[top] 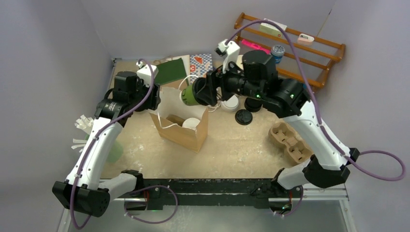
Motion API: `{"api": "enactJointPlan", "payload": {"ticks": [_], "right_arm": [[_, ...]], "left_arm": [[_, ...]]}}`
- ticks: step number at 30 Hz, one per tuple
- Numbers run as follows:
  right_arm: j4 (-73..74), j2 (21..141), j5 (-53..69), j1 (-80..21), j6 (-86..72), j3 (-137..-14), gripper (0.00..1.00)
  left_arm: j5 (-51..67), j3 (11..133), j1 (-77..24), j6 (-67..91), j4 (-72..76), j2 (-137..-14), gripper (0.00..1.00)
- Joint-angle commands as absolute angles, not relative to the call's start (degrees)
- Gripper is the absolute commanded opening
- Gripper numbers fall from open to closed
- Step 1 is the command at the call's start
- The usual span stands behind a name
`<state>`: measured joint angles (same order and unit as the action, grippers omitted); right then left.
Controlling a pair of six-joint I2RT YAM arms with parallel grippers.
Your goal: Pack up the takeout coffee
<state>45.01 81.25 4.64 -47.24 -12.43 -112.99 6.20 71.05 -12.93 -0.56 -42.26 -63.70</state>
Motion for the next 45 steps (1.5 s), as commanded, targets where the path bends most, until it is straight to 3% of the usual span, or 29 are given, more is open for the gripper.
{"api": "enactJointPlan", "payload": {"ticks": [1, 6, 8, 11, 12, 19, 28, 39, 45], "right_arm": [[36.89, 82.90, 3.00, -54.47, -11.71, -113.22, 0.58], [35.53, 86.17, -6.84, -60.97, -10.54, -110.78, 0.55], [33.97, 86.09, -10.32, -61.48, -10.21, -107.65, 0.55], [32.48, 86.11, -14.03, -61.50, -9.66, -104.60, 0.55], [32.39, 86.32, -14.62, -61.48, -9.51, -104.10, 0.55], [34.72, 87.08, -15.38, -61.46, -8.76, -102.07, 0.53], [41.58, 85.14, -17.05, -61.60, -6.83, -101.09, 0.52], [56.13, 78.62, -23.87, -61.56, -7.95, -104.99, 0.52], [63.26, 74.79, -26.79, -61.54, -9.29, -107.55, 0.51]], "left_arm": [[6.68, 73.65, -13.01, -1.69, -42.14, -64.59, 0.49], [6.55, 72.98, -13.01, -1.59, -40.87, -65.10, 0.42], [6.19, 72.86, -13.01, -1.75, -40.42, -65.35, 0.34], [7.59, 73.27, -13.01, -3.03, -40.55, -65.84, 0.05], [8.58, 73.48, -13.01, -3.67, -40.60, -65.95, 0.00], [20.07, 71.73, -13.09, -2.10, -34.93, -61.45, 0.00], [35.37, 63.83, -15.83, 12.53, -23.24, -56.46, 0.00], [37.51, 63.53, -26.24, 28.09, -13.17, -62.69, 0.00], [34.97, 69.82, -33.70, 35.74, -11.62, -68.98, 0.00]]}}
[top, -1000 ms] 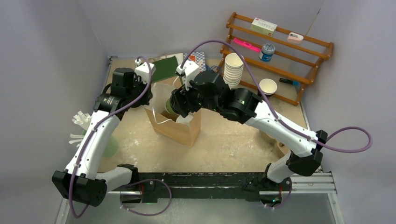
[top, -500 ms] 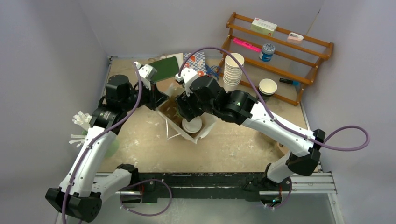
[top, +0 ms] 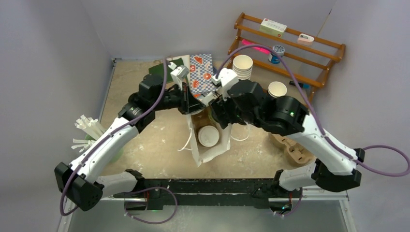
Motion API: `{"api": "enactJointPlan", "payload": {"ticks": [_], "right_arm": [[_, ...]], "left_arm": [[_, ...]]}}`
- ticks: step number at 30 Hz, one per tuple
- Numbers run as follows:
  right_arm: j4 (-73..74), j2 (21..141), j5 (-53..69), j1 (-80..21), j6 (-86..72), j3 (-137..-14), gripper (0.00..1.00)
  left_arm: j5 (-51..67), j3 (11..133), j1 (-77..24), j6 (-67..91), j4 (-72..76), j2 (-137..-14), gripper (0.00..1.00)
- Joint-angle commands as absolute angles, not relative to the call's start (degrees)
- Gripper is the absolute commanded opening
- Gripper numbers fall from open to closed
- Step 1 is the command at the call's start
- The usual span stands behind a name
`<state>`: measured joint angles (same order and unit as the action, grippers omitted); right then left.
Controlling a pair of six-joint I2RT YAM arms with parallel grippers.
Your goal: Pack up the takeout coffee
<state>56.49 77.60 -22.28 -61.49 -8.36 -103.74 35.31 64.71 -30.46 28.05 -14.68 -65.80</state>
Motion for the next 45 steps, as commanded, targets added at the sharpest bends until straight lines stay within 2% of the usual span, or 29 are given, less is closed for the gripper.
{"api": "enactJointPlan", "payload": {"ticks": [1, 4, 9, 13, 20, 26, 31, 39, 45], "right_arm": [[64.47, 74.65, -26.77, -61.56, -9.58, -109.04, 0.51], [68.11, 75.40, -26.15, -61.60, -9.92, -113.73, 0.51], [69.49, 76.62, -24.73, -61.61, -9.05, -116.94, 0.51], [66.82, 76.33, -23.28, -61.61, -9.20, -112.09, 0.51], [61.28, 75.61, -20.27, -61.61, -10.87, -101.30, 0.51], [54.98, 76.48, -21.18, -61.61, -10.70, -95.93, 0.52], [48.27, 77.17, -17.07, -61.57, -9.12, -93.01, 0.52], [47.87, 78.85, -11.87, -61.57, -8.81, -90.89, 0.50], [45.47, 77.32, -9.33, -61.54, -9.48, -86.74, 0.49]], "left_arm": [[34.53, 71.69, -34.19, 36.67, -12.53, -69.78, 0.00], [32.58, 77.41, -34.65, 39.40, -16.75, -71.44, 0.00], [30.16, 79.96, -34.71, 44.64, -19.45, -71.84, 0.00], [28.72, 79.14, -34.68, 40.23, -23.72, -72.94, 0.00], [28.85, 65.39, -34.66, 39.53, -20.58, -70.27, 0.00], [27.70, 70.54, -34.49, 30.27, -29.35, -74.30, 0.00], [20.39, 74.66, -34.52, 24.54, -36.32, -74.88, 0.00], [13.91, 68.44, -34.47, 22.36, -37.72, -67.78, 0.02], [14.13, 64.31, -34.52, 21.42, -34.42, -65.86, 0.05]]}}
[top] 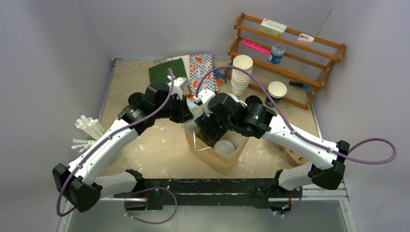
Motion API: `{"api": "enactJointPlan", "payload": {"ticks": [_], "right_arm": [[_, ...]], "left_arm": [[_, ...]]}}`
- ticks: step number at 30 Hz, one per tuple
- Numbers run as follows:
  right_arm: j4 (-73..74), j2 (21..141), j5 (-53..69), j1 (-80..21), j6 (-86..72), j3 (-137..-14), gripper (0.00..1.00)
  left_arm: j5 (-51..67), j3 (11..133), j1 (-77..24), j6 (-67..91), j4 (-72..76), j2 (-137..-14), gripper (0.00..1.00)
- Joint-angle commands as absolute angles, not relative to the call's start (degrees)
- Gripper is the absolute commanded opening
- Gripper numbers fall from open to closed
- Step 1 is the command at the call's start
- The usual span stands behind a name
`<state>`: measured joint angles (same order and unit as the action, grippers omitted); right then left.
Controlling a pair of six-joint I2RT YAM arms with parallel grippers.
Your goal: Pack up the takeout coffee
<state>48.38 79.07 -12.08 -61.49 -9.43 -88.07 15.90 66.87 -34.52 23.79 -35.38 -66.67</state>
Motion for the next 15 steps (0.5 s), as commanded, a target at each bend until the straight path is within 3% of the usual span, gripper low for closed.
{"api": "enactJointPlan", "payload": {"ticks": [1, 10, 15], "right_arm": [[44.30, 77.26, -9.29, -61.60, -8.59, -86.59, 0.49], [38.65, 79.04, -5.05, -61.82, -7.69, -84.29, 0.48], [37.15, 80.29, -7.34, -62.82, -7.62, -83.25, 0.47]], "left_arm": [[14.15, 64.11, -34.54, 21.10, -34.04, -65.83, 0.06], [14.14, 64.72, -34.54, 19.44, -31.53, -66.80, 0.11], [12.63, 68.80, -34.50, 20.89, -35.17, -67.64, 0.44]]}}
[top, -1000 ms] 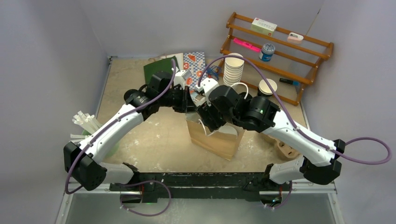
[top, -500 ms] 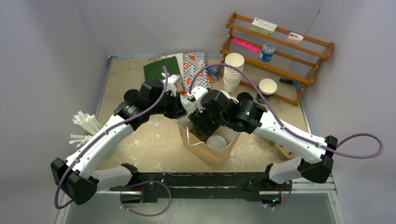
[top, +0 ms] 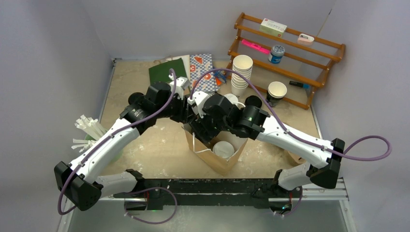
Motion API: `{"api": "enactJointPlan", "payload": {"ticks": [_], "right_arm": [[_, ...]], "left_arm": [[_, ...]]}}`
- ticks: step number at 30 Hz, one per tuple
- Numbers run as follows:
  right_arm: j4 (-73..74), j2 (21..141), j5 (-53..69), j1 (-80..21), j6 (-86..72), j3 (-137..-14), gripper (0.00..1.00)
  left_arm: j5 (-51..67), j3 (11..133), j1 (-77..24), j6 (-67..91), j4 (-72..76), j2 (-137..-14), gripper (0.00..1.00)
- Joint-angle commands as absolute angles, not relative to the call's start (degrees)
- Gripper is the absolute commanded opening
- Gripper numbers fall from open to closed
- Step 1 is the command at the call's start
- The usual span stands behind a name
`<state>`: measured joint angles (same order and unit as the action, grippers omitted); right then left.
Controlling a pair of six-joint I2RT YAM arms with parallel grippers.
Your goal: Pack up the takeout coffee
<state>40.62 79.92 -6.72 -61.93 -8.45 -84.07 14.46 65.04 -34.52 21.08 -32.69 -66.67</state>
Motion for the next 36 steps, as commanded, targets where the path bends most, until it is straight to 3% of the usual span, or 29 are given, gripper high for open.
{"api": "enactJointPlan", "payload": {"ticks": [1, 6, 13, 19, 30, 36], "right_arm": [[37.23, 80.14, -8.59, -62.83, -8.18, -82.94, 0.47], [38.57, 77.96, -12.36, -62.75, -11.67, -80.51, 0.47], [37.45, 73.09, -15.12, -62.75, -14.35, -76.16, 0.47], [36.88, 72.15, -15.56, -62.70, -14.37, -75.35, 0.47], [37.13, 72.56, -16.55, -62.75, -15.11, -76.23, 0.45], [37.09, 73.12, -17.01, -62.68, -14.64, -76.93, 0.45]], "left_arm": [[12.47, 70.33, -34.47, 21.57, -37.33, -68.09, 0.52], [10.43, 79.72, -34.45, 26.51, -51.11, -70.15, 0.73], [9.33, 85.67, -34.52, 38.60, -65.63, -71.48, 0.83], [12.43, 83.42, -34.55, 47.86, -67.61, -68.85, 0.82], [13.43, 78.65, -34.78, 69.31, -64.30, -63.15, 0.73], [11.70, 72.70, -36.21, 72.45, -60.27, -61.45, 0.66]]}}
